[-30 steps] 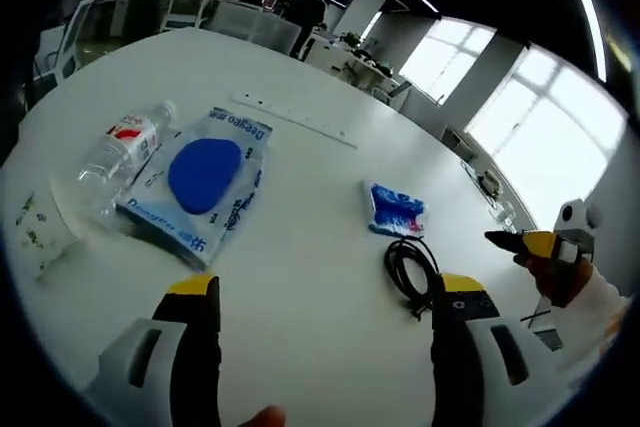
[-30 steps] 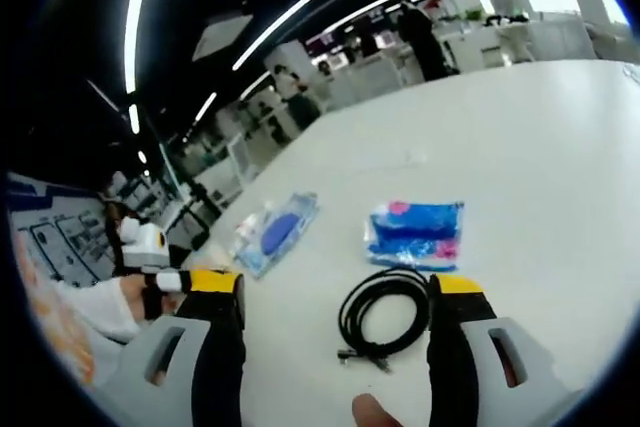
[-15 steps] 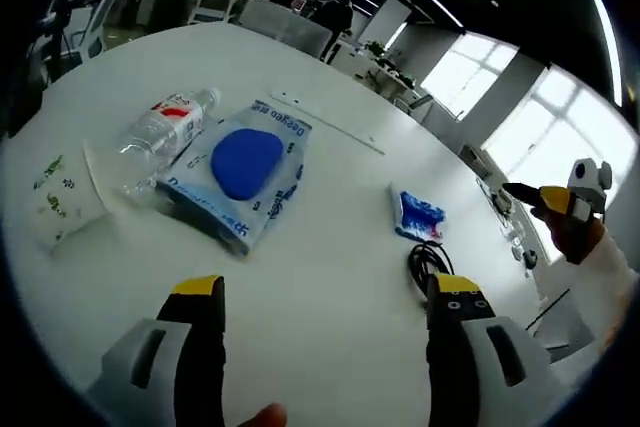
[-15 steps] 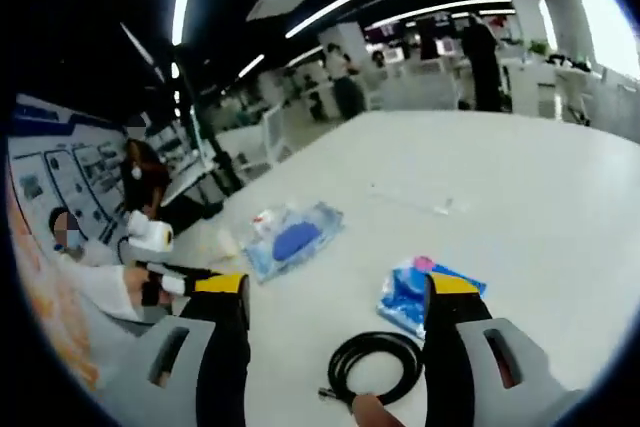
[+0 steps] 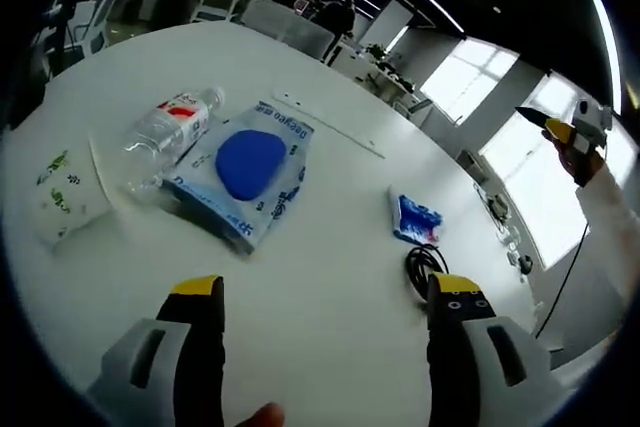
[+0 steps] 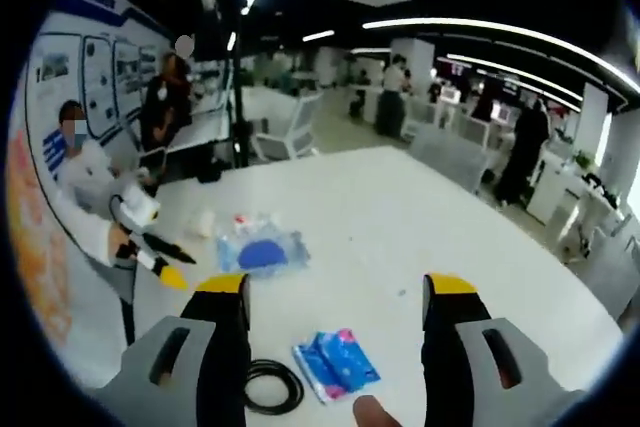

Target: Arrange the tabletop items into an orderly group along one side of the table until the central work area is clear of visible clutter.

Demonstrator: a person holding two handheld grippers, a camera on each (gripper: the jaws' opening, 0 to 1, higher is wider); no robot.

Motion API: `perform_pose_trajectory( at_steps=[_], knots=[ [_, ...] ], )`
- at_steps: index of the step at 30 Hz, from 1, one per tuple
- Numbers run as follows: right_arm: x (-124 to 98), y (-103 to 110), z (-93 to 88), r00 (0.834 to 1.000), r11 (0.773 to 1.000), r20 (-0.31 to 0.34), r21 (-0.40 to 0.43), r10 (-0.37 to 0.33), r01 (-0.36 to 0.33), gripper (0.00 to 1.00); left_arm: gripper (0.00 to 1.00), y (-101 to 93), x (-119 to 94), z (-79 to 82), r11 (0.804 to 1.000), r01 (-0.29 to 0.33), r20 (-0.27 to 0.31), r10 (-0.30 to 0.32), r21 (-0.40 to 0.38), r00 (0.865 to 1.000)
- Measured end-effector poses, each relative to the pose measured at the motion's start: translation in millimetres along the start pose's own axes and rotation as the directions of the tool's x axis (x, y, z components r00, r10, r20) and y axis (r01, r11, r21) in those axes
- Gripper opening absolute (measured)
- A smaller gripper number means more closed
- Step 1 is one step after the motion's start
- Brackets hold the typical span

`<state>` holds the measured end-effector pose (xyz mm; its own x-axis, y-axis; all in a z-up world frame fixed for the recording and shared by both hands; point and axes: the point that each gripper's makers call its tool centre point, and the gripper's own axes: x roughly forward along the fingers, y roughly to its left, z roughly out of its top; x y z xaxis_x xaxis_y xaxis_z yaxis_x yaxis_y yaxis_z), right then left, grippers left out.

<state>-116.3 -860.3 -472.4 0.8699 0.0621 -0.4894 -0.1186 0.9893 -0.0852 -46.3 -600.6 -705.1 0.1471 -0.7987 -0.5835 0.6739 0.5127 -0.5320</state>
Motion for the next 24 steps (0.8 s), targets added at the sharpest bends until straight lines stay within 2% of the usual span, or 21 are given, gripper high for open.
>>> perform_pose_trajectory(
  at_steps=[4, 8, 12, 16, 24],
  knots=[
    [14, -1, 6.3, 0.999, 0.999, 0.020, 0.028, 0.030, -0.031, 0.68, 0.83, 2.0, 0, 1.0, 1.000, -0.009, 0.009, 0.009, -0.007, 1.000],
    [38, 7, -1.2, 0.998, 0.996, 0.008, 0.054, 0.068, -0.068, 0.63, 0.77, 11.5, 4, 2.1, 0.999, -0.034, 0.010, 0.035, -0.035, 0.999],
    [73, 21, -9.6, 0.993, 0.982, 0.015, 0.147, 0.116, -0.116, 0.58, 0.71, 22.4, 7, 7.9, 0.996, -0.061, 0.013, 0.062, -0.060, 0.998],
    [107, 32, -16.3, 0.990, 0.977, 0.017, 0.161, 0.141, -0.142, 0.55, 0.66, 31.0, 9, 14.9, 0.992, -0.071, 0.026, 0.075, -0.107, 0.997],
    [158, 33, -21.3, 0.985, 0.963, 0.013, 0.207, 0.172, -0.171, 0.47, 0.57, 34.5, 26, 13.6, 0.990, -0.094, -0.002, 0.095, -0.104, 0.995]
  ],
)
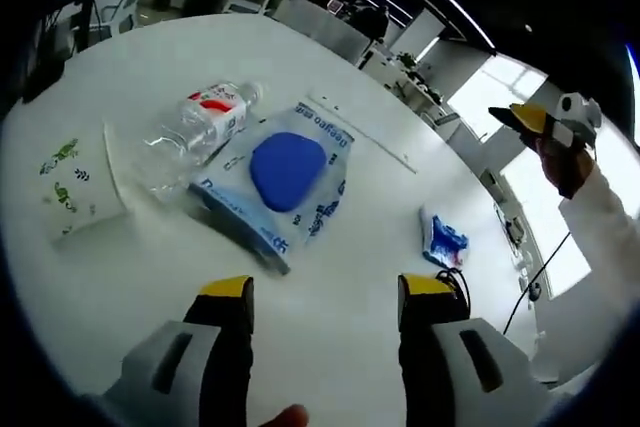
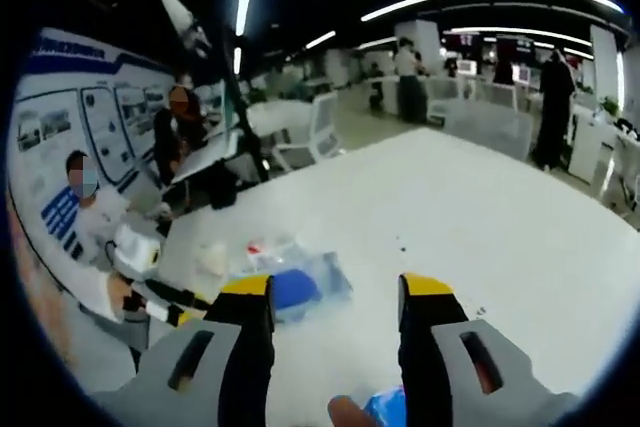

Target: Arrange the tabletop items into an orderly group along one side of the table until the central work area is clear of visible clutter.

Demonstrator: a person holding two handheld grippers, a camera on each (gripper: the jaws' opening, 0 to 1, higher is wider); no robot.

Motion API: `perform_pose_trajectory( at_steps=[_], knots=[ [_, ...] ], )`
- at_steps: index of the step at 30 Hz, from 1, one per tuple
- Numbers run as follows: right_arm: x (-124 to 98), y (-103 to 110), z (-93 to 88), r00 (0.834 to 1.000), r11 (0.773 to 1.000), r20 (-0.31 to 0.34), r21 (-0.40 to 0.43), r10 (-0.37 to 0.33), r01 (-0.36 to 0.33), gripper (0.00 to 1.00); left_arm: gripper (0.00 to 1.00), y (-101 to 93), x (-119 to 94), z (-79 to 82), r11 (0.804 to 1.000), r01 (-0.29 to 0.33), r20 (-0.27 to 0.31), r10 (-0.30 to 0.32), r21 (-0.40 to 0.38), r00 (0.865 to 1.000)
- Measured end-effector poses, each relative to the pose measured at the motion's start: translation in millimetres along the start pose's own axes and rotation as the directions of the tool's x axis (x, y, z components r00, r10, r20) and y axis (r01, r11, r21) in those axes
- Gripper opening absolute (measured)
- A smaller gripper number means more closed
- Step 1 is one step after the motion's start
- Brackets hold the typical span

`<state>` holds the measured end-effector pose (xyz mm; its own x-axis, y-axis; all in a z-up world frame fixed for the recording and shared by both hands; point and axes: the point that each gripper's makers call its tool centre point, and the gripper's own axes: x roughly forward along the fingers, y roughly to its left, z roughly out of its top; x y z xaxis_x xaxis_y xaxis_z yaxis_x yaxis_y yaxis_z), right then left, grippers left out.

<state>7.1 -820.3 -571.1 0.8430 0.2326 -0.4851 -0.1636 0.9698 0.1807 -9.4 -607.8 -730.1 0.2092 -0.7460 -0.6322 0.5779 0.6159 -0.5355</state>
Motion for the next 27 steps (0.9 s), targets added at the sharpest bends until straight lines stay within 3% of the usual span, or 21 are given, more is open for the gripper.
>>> perform_pose_trajectory(
  at_steps=[7, 10, 14, 21, 24, 27],
  knots=[
    [41, -17, -9.5, 0.999, 0.999, -0.032, 0.042, 0.006, -0.004, 0.44, 0.53, 7.8, 11, 0.0, 0.998, -0.053, -0.001, 0.053, 0.020, 0.999],
    [60, -20, -21.2, 0.997, 0.999, -0.075, 0.038, 0.014, -0.012, 0.42, 0.51, 19.2, 13, -0.6, 0.996, -0.090, -0.001, 0.090, -0.022, 0.996],
    [92, -21, -43.3, 0.988, 0.999, -0.148, 0.036, 0.039, -0.034, 0.41, 0.48, 24.5, 18, 1.2, 0.994, -0.099, -0.002, 0.099, -0.042, 0.995],
    [126, -10, -53.5, 0.986, 0.995, -0.150, 0.077, 0.070, -0.058, 0.39, 0.42, 33.0, 25, 4.5, 0.988, -0.126, 0.014, 0.128, -0.088, 0.992],
    [143, -9, -63.5, 0.979, 0.996, -0.185, 0.059, 0.083, -0.073, 0.37, 0.38, 33.0, 28, 8.1, 0.982, -0.111, 0.035, 0.117, -0.151, 0.992],
    [154, -12, -76.3, 0.971, 0.996, -0.223, 0.053, 0.085, -0.075, 0.35, 0.32, 35.4, 31, 11.2, 0.981, -0.112, 0.040, 0.119, -0.159, 0.992]
  ],
)
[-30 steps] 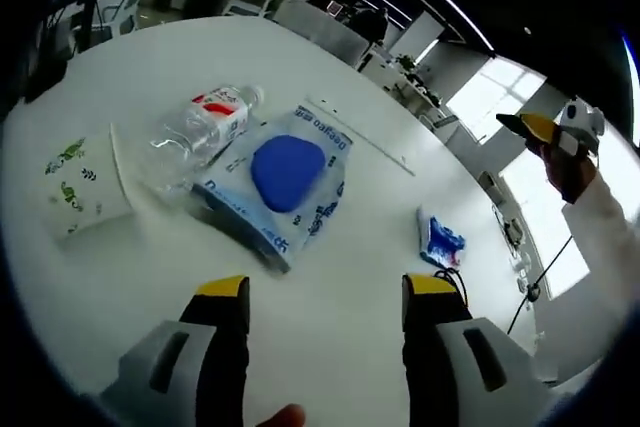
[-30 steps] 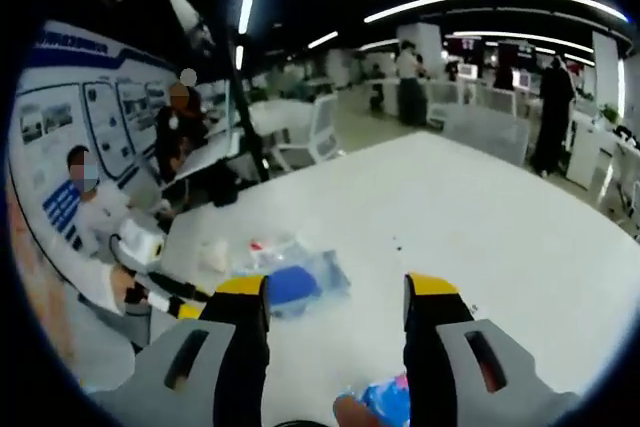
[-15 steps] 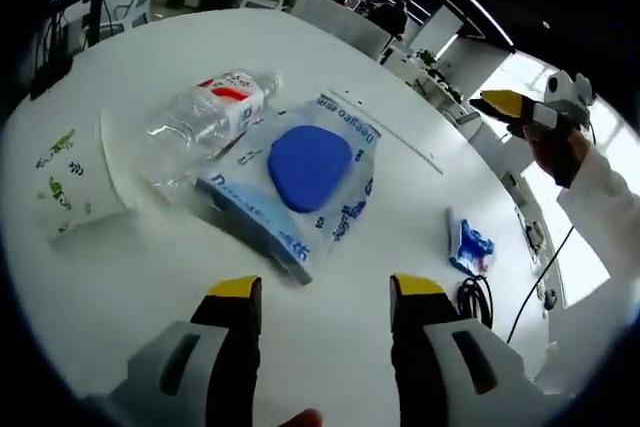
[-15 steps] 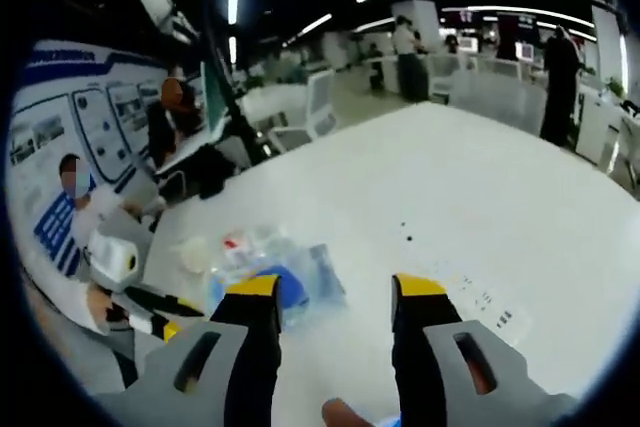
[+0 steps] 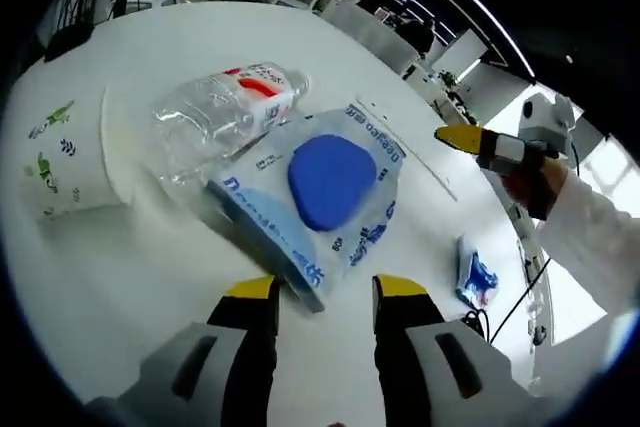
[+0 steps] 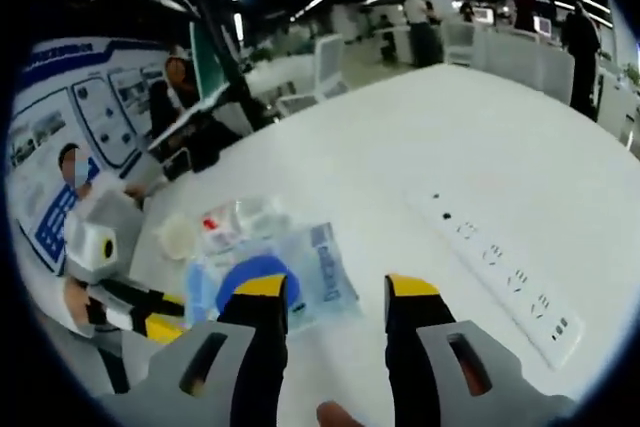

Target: Arrange the tabletop items into an orderly group along one side of the table until the central work area is clear of visible clutter.

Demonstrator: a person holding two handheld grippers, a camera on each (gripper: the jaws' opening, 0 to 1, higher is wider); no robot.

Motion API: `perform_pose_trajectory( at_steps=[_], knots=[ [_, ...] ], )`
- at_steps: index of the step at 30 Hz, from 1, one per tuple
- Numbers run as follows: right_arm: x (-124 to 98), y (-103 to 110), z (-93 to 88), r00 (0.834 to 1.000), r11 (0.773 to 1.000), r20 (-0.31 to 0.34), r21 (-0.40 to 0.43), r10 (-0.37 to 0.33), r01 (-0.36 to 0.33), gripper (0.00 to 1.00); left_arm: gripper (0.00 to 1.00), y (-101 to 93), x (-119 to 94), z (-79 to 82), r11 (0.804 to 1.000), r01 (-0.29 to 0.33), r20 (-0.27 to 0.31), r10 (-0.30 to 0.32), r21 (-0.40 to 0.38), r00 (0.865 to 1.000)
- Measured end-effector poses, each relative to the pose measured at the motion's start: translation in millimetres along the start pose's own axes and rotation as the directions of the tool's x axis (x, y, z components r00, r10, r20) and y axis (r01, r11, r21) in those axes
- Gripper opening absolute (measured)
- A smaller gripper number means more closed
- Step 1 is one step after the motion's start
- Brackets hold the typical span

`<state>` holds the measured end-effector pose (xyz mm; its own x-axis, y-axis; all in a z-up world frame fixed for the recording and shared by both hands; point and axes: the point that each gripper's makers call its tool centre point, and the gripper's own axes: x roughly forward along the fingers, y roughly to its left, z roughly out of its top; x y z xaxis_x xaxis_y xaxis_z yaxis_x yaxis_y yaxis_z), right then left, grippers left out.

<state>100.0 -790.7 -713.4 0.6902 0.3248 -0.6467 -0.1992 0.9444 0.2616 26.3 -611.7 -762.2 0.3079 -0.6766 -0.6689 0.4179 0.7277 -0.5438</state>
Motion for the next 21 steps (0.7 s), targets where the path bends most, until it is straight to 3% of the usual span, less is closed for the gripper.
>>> perform_pose_trajectory(
  at_steps=[7, 12, 16, 18, 21],
  knots=[
    [24, -1, -16.6, 0.997, 1.000, -0.075, -0.021, 0.008, -0.010, 0.33, 0.20, 5.7, 1, 1.6, 1.000, -0.011, 0.013, 0.011, -0.009, 1.000],
    [33, 1, -27.5, 0.994, 1.000, -0.111, -0.023, 0.011, -0.013, 0.19, 0.09, 14.7, 1, 3.0, 0.999, -0.016, 0.011, 0.017, -0.041, 1.000],
    [26, -8, -27.8, 0.994, 0.998, -0.105, -0.046, -0.035, 0.030, 0.00, 0.08, 13.8, 1, 2.9, 0.998, -0.008, 0.007, 0.009, -0.055, 1.000],
    [22, -3, -26.7, 0.996, 1.000, -0.094, -0.027, -0.004, 0.001, 0.00, 0.07, 14.2, 2, 2.9, 0.998, -0.012, 0.005, 0.012, -0.059, 1.000],
    [12, 5, -27.0, 0.996, 0.998, -0.093, -0.065, 0.001, -0.007, 0.00, 0.04, 14.8, 1, 1.8, 0.997, -0.014, -0.001, 0.014, -0.071, 1.000]
  ],
)
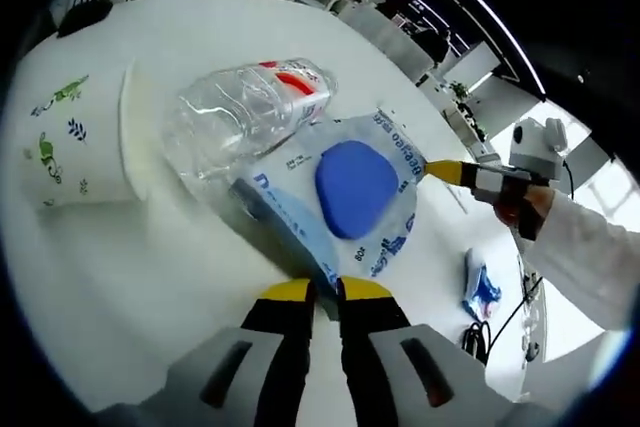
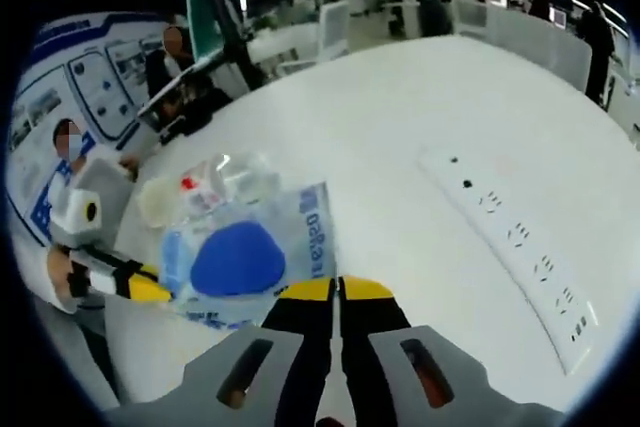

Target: Arrange the tabletop items into an orderly group along one side of the table until the central work area is clear of visible clutter.

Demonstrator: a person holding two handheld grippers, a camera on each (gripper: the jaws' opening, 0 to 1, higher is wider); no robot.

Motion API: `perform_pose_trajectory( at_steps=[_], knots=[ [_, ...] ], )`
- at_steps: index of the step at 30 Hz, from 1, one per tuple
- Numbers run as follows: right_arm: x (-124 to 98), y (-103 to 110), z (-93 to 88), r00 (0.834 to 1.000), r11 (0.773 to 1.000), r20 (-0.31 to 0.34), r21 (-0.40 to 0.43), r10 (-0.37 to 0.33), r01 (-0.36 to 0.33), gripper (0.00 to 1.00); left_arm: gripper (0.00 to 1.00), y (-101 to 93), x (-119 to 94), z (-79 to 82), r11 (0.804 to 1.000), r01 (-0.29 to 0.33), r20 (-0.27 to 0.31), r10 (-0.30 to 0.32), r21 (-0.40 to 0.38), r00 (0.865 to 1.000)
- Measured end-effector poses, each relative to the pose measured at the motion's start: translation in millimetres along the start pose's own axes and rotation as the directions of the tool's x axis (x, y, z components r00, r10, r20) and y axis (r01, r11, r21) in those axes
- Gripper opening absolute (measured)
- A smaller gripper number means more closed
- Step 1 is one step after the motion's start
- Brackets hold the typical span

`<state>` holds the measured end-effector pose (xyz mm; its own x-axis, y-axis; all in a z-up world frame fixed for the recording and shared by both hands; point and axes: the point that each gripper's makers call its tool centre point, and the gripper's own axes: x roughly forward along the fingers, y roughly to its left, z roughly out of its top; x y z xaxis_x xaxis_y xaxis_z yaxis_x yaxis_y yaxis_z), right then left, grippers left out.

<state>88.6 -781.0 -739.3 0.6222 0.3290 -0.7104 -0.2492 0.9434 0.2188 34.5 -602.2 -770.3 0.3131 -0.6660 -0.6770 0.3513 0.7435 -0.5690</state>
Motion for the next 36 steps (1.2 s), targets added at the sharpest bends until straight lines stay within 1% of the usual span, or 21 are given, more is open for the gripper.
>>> perform_pose_trajectory(
  at_steps=[2, 3, 6, 9, 10, 11, 12, 13, 16, 17, 19, 20, 21, 26, 27, 28, 29, 30, 32, 34, 36],
  knots=[
    [-5, 3, -1.0, 1.000, 1.000, 0.002, -0.001, -0.001, 0.001, 0.00, 0.01, 0.5, -3, 3.5, 1.000, -0.007, 0.025, 0.007, -0.016, 1.000],
    [-8, 4, -1.2, 1.000, 1.000, 0.004, 0.003, -0.005, 0.005, 0.00, 0.01, -0.5, -5, 4.0, 1.000, -0.004, 0.026, 0.004, -0.012, 1.000],
    [-23, 8, -1.4, 0.999, 1.000, 0.029, 0.014, -0.026, 0.026, 0.00, 0.00, -2.3, -8, 4.6, 1.000, 0.005, 0.027, -0.005, 0.015, 1.000],
    [-45, 13, -1.7, 0.996, 0.999, 0.071, 0.023, -0.050, 0.049, 0.00, 0.00, -7.2, -16, 7.0, 0.998, 0.026, 0.032, -0.028, 0.052, 0.999],
    [-51, 14, 0.3, 0.993, 0.997, 0.096, 0.044, -0.064, 0.060, 0.00, 0.00, -9.2, -18, 8.2, 0.997, 0.035, 0.033, -0.037, 0.068, 0.999],
    [-60, 19, 3.8, 0.988, 0.993, 0.139, 0.096, -0.074, 0.061, 0.00, 0.00, -11.6, -20, 9.3, 0.995, 0.045, 0.032, -0.048, 0.084, 0.998],
    [-65, 22, 5.1, 0.984, 0.991, 0.158, 0.116, -0.079, 0.061, 0.00, 0.00, -14.6, -23, 10.8, 0.994, 0.053, 0.032, -0.056, 0.101, 0.998],
    [-75, 25, 5.8, 0.979, 0.989, 0.179, 0.128, -0.095, 0.073, 0.00, 0.00, -16.5, -26, 12.4, 0.992, 0.057, 0.034, -0.061, 0.110, 0.998],
    [-97, 35, 3.4, 0.968, 0.988, 0.216, 0.118, -0.125, 0.101, 0.00, 0.00, -23.3, -33, 20.0, 0.986, 0.080, 0.050, -0.088, 0.148, 0.995],
    [-104, 37, 3.2, 0.963, 0.986, 0.233, 0.125, -0.138, 0.111, 0.00, 0.00, -27.6, -37, 24.8, 0.981, 0.091, 0.060, -0.103, 0.170, 0.993],
    [-125, 42, 4.0, 0.932, 0.967, 0.314, 0.230, -0.182, 0.111, 0.00, 0.00, -36.1, -44, 33.6, 0.966, 0.115, 0.073, -0.135, 0.233, 0.988],
    [-128, 43, 3.3, 0.927, 0.964, 0.325, 0.244, -0.187, 0.109, 0.00, 0.00, -41.4, -50, 38.5, 0.953, 0.121, 0.076, -0.147, 0.279, 0.986],
    [-138, 47, 0.3, 0.916, 0.956, 0.346, 0.273, -0.205, 0.110, 0.00, 0.00, -44.8, -53, 41.7, 0.944, 0.125, 0.078, -0.155, 0.307, 0.985],
    [-169, 62, -12.6, 0.873, 0.924, 0.404, 0.363, -0.273, 0.121, 0.00, 0.00, -65.3, -62, 56.2, 0.895, 0.169, 0.063, -0.213, 0.413, 0.975],
    [-176, 66, -16.8, 0.861, 0.910, 0.414, 0.397, -0.295, 0.121, 0.00, 0.00, -70.2, -64, 60.0, 0.883, 0.175, 0.062, -0.223, 0.436, 0.973],
    [-183, 70, -20.1, 0.844, 0.890, 0.431, 0.441, -0.319, 0.111, 0.00, 0.00, -75.1, -66, 64.1, 0.871, 0.180, 0.063, -0.234, 0.457, 0.970],
    [-186, 74, -21.4, 0.833, 0.882, 0.446, 0.460, -0.327, 0.100, 0.00, 0.00, -77.7, -67, 66.0, 0.869, 0.183, 0.063, -0.237, 0.459, 0.969],
    [-192, 80, -24.7, 0.821, 0.879, 0.456, 0.463, -0.343, 0.110, 0.00, 0.00, -81.4, -69, 69.4, 0.862, 0.189, 0.062, -0.245, 0.470, 0.967],
    [-197, 88, -29.4, 0.814, 0.877, 0.460, 0.467, -0.353, 0.116, 0.00, 0.00, -85.5, -70, 73.5, 0.856, 0.192, 0.064, -0.252, 0.479, 0.966],
    [-203, 95, -35.0, 0.804, 0.867, 0.463, 0.482, -0.374, 0.126, 0.00, 0.00, -91.7, -72, 76.7, 0.848, 0.205, 0.060, -0.266, 0.488, 0.962],
    [-211, 100, -40.0, 0.787, 0.855, 0.473, 0.502, -0.395, 0.128, 0.00, 0.00, -98.9, -74, 77.7, 0.834, 0.218, 0.053, -0.283, 0.507, 0.958]
  ],
)
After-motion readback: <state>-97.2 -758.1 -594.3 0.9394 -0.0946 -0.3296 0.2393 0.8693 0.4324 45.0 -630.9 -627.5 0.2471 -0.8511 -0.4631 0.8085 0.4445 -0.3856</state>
